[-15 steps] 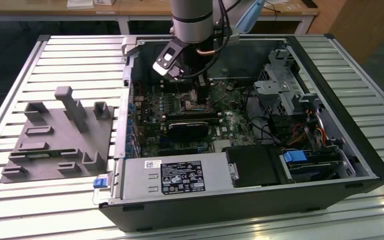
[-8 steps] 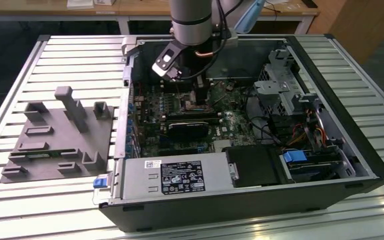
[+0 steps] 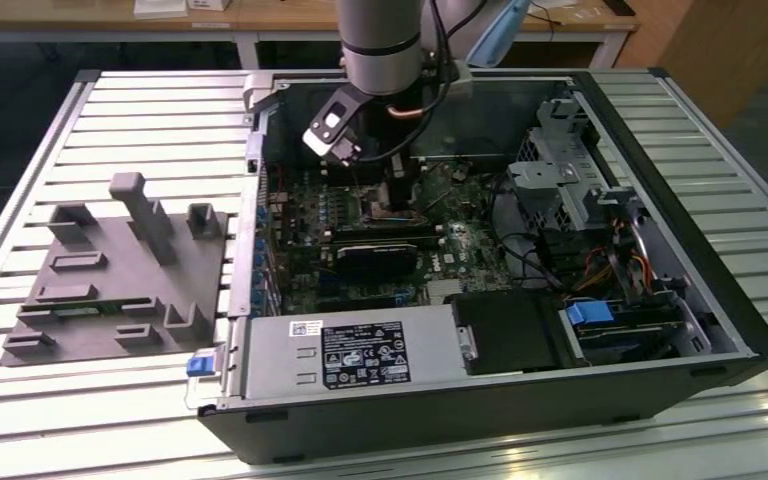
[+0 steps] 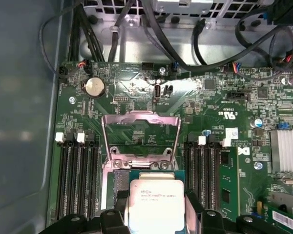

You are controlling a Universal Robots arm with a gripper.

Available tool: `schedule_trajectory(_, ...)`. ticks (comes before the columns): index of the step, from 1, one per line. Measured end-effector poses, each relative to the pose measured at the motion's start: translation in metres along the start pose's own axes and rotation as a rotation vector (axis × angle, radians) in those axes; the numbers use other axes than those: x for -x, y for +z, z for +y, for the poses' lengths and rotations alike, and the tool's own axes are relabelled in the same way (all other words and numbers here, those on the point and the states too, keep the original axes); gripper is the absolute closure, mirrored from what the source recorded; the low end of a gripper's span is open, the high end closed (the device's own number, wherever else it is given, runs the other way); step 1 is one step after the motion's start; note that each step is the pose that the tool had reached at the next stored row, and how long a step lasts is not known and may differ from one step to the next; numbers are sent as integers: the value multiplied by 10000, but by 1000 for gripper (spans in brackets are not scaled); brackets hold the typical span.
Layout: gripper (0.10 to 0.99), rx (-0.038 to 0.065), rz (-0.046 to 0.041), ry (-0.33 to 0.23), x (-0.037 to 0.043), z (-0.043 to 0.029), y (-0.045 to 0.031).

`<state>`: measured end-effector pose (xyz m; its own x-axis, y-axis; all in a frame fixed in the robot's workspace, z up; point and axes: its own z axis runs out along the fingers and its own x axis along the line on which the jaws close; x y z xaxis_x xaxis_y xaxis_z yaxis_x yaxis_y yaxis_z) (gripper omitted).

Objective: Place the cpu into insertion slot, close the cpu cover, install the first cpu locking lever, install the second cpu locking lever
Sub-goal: 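Place the cpu into insertion slot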

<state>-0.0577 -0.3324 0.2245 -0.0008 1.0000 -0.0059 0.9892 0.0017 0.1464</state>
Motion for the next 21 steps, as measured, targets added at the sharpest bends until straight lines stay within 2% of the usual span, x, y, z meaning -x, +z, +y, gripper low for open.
schedule_trajectory(2,549,-1,29,3,-1,-17,14)
schedule_trajectory(11,549,0,298,43,-6,-46,82)
schedule_trajectory(21,549,-3,325,47,-7,-62,184)
